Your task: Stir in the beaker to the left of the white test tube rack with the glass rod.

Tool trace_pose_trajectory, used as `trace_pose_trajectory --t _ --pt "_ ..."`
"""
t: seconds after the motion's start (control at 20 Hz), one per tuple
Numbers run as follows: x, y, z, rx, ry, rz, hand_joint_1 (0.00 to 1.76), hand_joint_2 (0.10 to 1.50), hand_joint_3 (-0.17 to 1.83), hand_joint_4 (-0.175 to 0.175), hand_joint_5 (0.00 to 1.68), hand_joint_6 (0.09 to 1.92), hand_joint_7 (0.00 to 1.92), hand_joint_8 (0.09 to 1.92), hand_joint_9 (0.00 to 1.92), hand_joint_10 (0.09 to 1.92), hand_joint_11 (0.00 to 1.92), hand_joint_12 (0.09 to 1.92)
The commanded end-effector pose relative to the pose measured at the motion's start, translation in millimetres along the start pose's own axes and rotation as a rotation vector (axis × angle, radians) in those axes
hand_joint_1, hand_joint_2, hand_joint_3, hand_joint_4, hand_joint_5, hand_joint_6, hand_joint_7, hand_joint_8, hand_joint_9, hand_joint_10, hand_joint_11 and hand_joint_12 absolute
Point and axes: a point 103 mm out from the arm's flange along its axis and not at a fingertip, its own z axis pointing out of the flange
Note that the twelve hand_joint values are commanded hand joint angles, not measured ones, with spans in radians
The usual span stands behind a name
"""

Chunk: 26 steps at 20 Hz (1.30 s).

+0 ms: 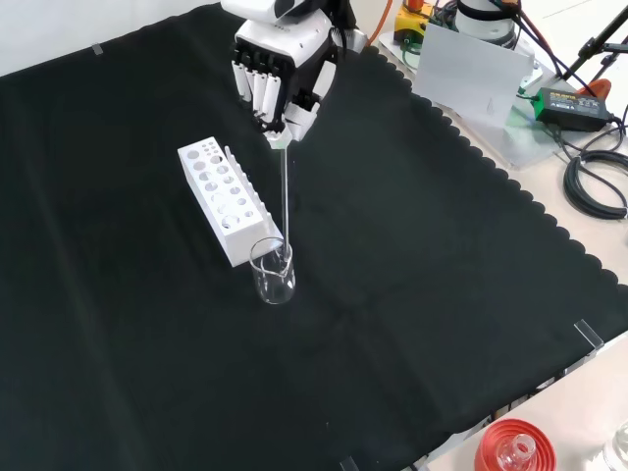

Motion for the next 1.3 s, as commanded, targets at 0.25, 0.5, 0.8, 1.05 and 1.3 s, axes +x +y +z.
trace_pose_trajectory --t 0.25,0.5,0.8,1.05,1.3 --pt "-27.5 10.0 24.2 0.032 0.013 0.011 1.30 1.06 0.00 -0.175 1.05 0.60 1.17 0.99 1.65 0.64 1.52 0.82" --pt "-38.1 4.3 24.3 0.040 0.027 0.015 1.30 1.06 0.00 -0.175 1.05 0.60 1.17 0.99 1.66 0.64 1.52 0.82" --pt "-43.6 15.3 42.3 0.077 0.010 0.024 1.30 1.06 0.00 -0.175 1.06 0.60 1.17 0.99 1.66 0.64 1.52 0.82" --pt "-46.2 11.0 51.7 0.075 0.022 0.024 1.30 1.06 0.00 -0.175 1.06 0.60 1.17 0.99 1.66 0.64 1.52 0.82" --pt "-41.1 16.0 65.5 0.103 0.005 0.012 1.30 1.06 0.00 -0.175 1.06 0.60 1.17 0.99 1.66 0.64 1.52 0.82"
